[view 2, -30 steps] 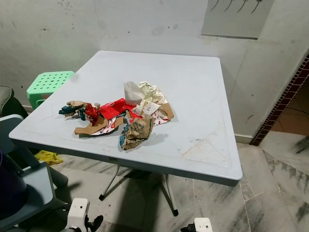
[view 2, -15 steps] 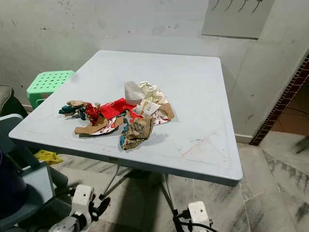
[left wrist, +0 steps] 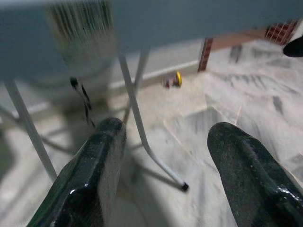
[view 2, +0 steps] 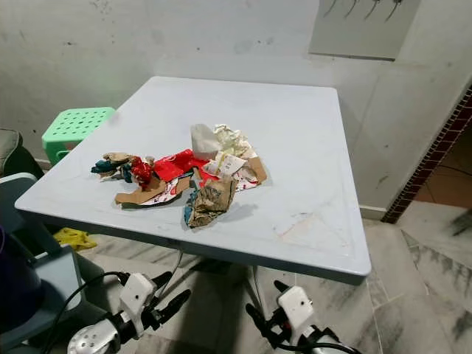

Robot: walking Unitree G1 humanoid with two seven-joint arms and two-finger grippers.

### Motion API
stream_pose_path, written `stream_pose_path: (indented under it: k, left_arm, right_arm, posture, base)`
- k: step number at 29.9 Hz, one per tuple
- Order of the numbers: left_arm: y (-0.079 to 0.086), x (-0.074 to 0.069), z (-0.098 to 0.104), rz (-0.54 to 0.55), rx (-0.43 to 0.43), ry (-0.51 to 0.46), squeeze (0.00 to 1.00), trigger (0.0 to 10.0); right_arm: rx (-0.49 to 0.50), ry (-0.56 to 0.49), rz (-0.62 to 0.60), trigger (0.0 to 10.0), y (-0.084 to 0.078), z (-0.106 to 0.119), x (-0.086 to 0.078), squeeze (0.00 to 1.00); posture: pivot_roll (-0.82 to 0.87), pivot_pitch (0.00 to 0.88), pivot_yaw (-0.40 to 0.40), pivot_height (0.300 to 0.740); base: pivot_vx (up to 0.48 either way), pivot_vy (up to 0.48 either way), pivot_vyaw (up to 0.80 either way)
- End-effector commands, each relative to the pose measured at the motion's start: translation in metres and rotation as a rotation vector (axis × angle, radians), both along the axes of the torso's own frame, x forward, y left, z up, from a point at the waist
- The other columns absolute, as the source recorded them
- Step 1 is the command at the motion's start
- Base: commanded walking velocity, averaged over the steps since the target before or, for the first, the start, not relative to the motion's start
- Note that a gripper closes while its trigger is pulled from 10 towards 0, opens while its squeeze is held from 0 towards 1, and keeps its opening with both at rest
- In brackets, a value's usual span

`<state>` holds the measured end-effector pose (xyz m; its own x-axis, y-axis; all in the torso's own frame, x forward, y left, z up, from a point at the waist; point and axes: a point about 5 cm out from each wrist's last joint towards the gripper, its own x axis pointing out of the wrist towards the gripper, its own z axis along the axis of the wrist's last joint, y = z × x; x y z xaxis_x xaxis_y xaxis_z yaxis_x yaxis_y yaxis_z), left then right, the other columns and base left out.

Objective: Picking trash to rubbish bin

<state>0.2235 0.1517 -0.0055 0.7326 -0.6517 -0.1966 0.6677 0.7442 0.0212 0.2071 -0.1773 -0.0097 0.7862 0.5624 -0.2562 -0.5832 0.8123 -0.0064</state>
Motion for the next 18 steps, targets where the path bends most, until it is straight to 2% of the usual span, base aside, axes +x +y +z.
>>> stream_pose_path:
  k: [1,3,5,6,7,9,11,12,18]
  left_arm:
    - [0.002,0.003,0.010,-0.031,-0.016,-0.054,0.00,10.0]
    - [0.002,0.005,0.020,-0.058,-0.032,-0.095,0.00,10.0]
    - [-0.001,0.008,0.043,-0.122,-0.058,-0.188,0.00,10.0]
    - [-0.001,0.008,0.043,-0.122,-0.058,-0.188,0.00,10.0]
    - [-0.002,0.010,0.050,-0.126,-0.075,-0.206,0.00,10.0]
    - [-0.002,0.013,0.060,-0.121,-0.103,-0.229,0.00,10.0]
    - [-0.003,0.031,0.086,-0.060,-0.171,-0.286,0.00,10.0]
    - [-0.003,0.031,0.086,-0.060,-0.171,-0.286,0.00,10.0]
    - [-0.005,0.058,0.110,0.083,-0.279,-0.302,0.00,10.0]
  right_arm:
    - [0.049,-0.035,0.010,10.0,0.000,0.012,0.005,0.00]
    - [0.067,-0.063,0.043,10.0,0.002,0.022,0.005,0.00]
    - [0.134,-0.116,0.095,10.0,0.009,0.043,0.004,0.00]
    - [0.134,-0.116,0.095,10.0,0.009,0.043,0.004,0.00]
    - [0.149,-0.148,0.104,10.0,0.009,0.054,0.006,0.00]
    - [0.152,-0.160,0.103,10.0,0.009,0.059,0.008,0.00]
    - [0.203,-0.230,0.043,10.0,0.009,0.082,0.026,0.00]
    - [0.203,-0.230,0.043,10.0,0.009,0.082,0.026,0.00]
    - [0.309,-0.301,-0.036,10.0,0.019,0.116,0.047,0.00]
  posture:
    - [-0.05,0.000,0.017,0.740]
    - [-0.04,0.000,0.018,0.740]
    - [-0.04,0.000,0.017,0.740]
    - [-0.04,0.000,0.017,0.740]
    - [-0.04,0.000,0.017,0.740]
    - [-0.04,0.000,0.017,0.740]
    - [-0.04,0.000,0.018,0.740]
    - [-0.04,0.000,0.018,0.740]
    - [-0.05,0.000,0.022,0.740]
  base:
    - [0.000,0.000,0.00]
    - [0.000,0.000,0.00]
    - [0.000,0.000,0.00]
    - [0.000,0.000,0.00]
    - [0.000,0.000,0.00]
    - [0.000,0.000,0.00]
    - [0.000,0.000,0.00]
    - [0.000,0.000,0.00]
    - [0.000,0.000,0.00]
